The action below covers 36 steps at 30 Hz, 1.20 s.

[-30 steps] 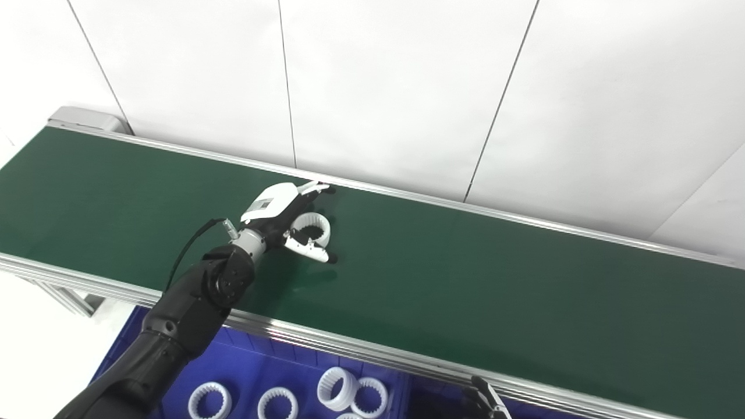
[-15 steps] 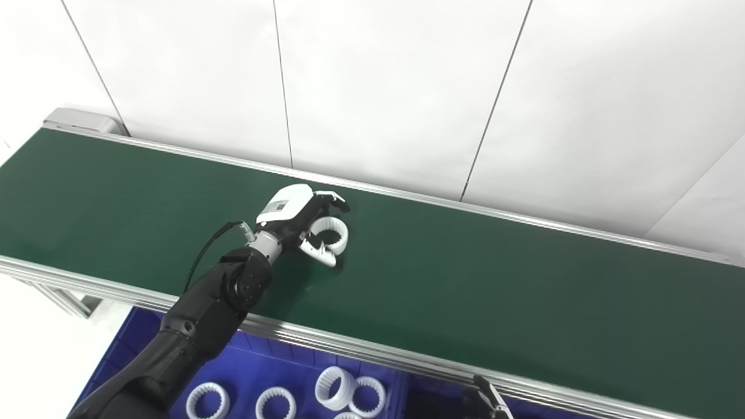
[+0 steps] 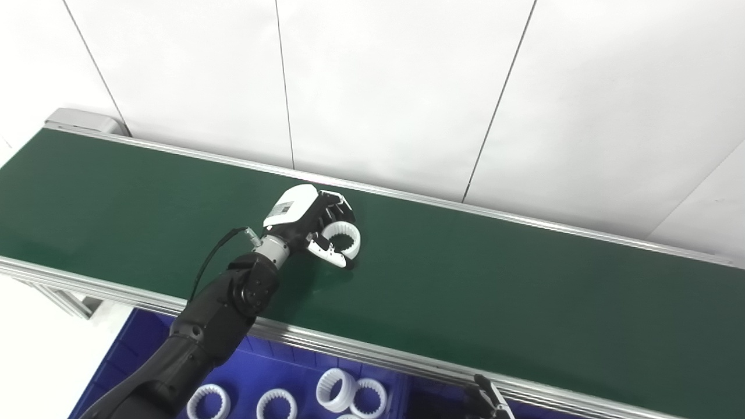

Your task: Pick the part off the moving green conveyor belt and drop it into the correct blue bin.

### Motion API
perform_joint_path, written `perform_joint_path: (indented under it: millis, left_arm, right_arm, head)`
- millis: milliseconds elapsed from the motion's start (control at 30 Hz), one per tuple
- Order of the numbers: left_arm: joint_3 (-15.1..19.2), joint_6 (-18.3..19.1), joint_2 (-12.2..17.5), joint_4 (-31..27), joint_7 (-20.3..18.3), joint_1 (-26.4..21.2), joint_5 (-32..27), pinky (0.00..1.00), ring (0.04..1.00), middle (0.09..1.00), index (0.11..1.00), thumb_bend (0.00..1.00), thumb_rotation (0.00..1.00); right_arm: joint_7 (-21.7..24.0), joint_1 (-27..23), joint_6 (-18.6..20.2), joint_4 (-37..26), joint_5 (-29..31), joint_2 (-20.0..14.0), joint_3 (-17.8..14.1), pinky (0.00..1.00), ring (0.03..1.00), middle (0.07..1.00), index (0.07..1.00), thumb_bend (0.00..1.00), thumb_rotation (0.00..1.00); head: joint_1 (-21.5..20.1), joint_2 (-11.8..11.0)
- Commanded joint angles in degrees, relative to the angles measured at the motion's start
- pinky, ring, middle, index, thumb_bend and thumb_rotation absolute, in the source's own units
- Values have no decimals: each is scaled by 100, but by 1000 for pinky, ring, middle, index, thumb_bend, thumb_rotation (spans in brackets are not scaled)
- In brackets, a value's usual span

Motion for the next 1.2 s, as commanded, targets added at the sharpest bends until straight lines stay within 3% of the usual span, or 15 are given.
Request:
perform_joint_path:
  millis: [0,133,267,300,333,367,467,567,600,633,767,867,1167]
  left_arm:
    - [23,35,211,-139,44,-13,100,335,375,460,548,491,0]
    - [102,-106,279,-478,38,153,-66,335,371,457,551,490,0]
    - [424,-235,335,-1586,-229,657,-683,381,385,475,555,490,0]
    - [522,-281,376,-2007,-310,852,-868,382,386,478,556,490,0]
    - [595,-311,402,-2300,-376,988,-994,384,391,483,553,491,0]
    - [663,-314,426,-2554,-453,1098,-1114,385,393,484,553,491,0]
    - [857,-418,525,-3321,-716,1523,-1565,402,402,496,544,493,0]
    - [1023,-551,581,-3908,-871,2000,-1933,396,400,498,546,493,0]
    - [1060,-650,585,-4004,-910,2145,-2074,395,400,498,546,493,0]
    - [1086,-763,592,-4071,-938,2271,-2174,395,399,499,547,493,0]
    - [1131,-1176,569,-4180,-1035,2765,-2380,432,419,500,537,495,0]
    - [1085,-1577,526,-4021,-1069,3169,-2399,444,429,503,526,497,0]
    - [754,-1548,377,-3663,-1423,3831,-2293,432,415,501,529,496,0]
  right_arm:
    - [-24,11,-342,-159,12,-29,1,746,841,861,926,1000,358]
    - [-21,57,-341,-222,-18,-18,-5,745,843,865,927,1000,358]
    - [19,133,-340,-358,18,15,-22,761,849,870,929,1000,341]
    - [24,160,-340,-404,2,27,-30,763,850,870,928,1000,337]
    - [29,180,-339,-436,-13,37,-39,771,852,873,932,1000,338]
    - [37,207,-340,-486,-46,49,-51,774,853,874,933,1000,338]
    - [67,263,-342,-612,-97,88,-87,782,854,875,935,1000,341]
    - [130,345,-336,-754,-104,143,-136,794,858,873,935,1000,325]
    - [162,374,-335,-790,-91,168,-159,795,858,873,935,1000,323]
    - [198,407,-325,-845,-100,197,-188,801,861,874,936,996,320]
    - [331,486,-240,-1013,-219,351,-315,813,869,882,946,974,350]
    - [419,495,-113,-1135,-282,471,-387,821,877,892,956,949,367]
    - [726,532,174,-1402,-320,682,-628,826,876,892,955,954,362]
  head:
    - [-2,22]
    - [-71,173]
    - [-213,480]
    - [-326,670]
    - [-326,670]
    - [-450,863]
    - [-615,1050]
    - [-979,1403]
    - [-979,1403]
    - [-1104,1582]
    - [-1334,1895]
    - [-1422,2066]
    - [-1549,2400]
